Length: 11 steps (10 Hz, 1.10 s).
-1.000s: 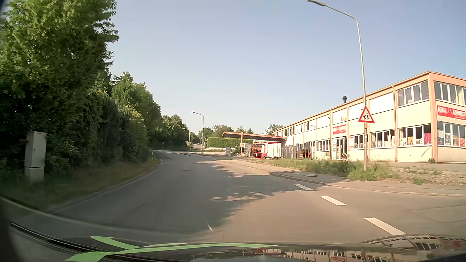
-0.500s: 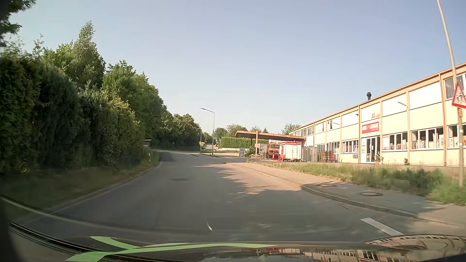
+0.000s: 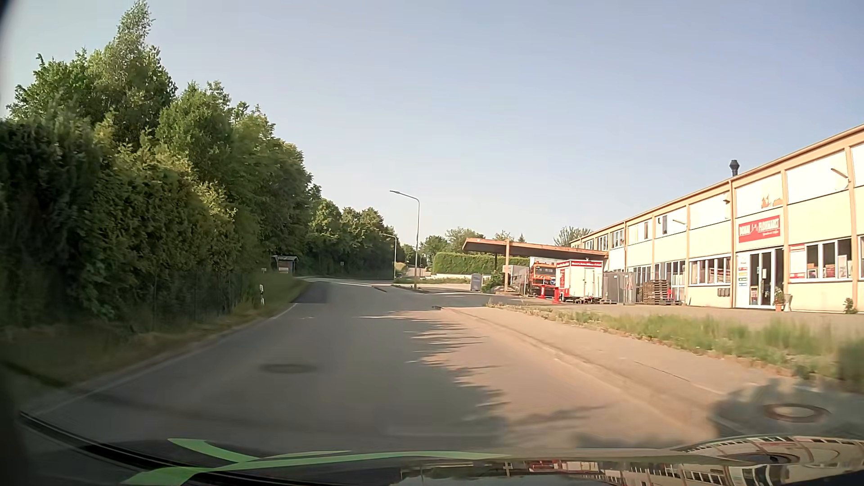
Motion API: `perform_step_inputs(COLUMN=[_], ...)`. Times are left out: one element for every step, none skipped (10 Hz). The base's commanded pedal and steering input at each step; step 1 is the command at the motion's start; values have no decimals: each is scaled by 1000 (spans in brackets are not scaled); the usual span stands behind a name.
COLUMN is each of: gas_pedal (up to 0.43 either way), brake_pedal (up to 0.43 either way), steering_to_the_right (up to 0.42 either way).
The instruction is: Follow the waypoints while adhering to traffic rules and regulations
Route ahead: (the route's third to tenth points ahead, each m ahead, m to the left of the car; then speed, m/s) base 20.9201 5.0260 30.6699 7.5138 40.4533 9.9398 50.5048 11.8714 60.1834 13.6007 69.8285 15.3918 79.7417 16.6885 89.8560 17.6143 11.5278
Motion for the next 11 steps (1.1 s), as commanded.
perform_step_inputs(gas_pedal=[150, 150, 150, 150, 150, 150, 150, 150, 150, 150, 150], brake_pedal=[0, 0, 0, 0, 0, 0, 0, 0, 0, 0, 0], steering_to_the_right=[-53, -53, -52, -53, -53, -52, -53, -53, -51, -49, -48])
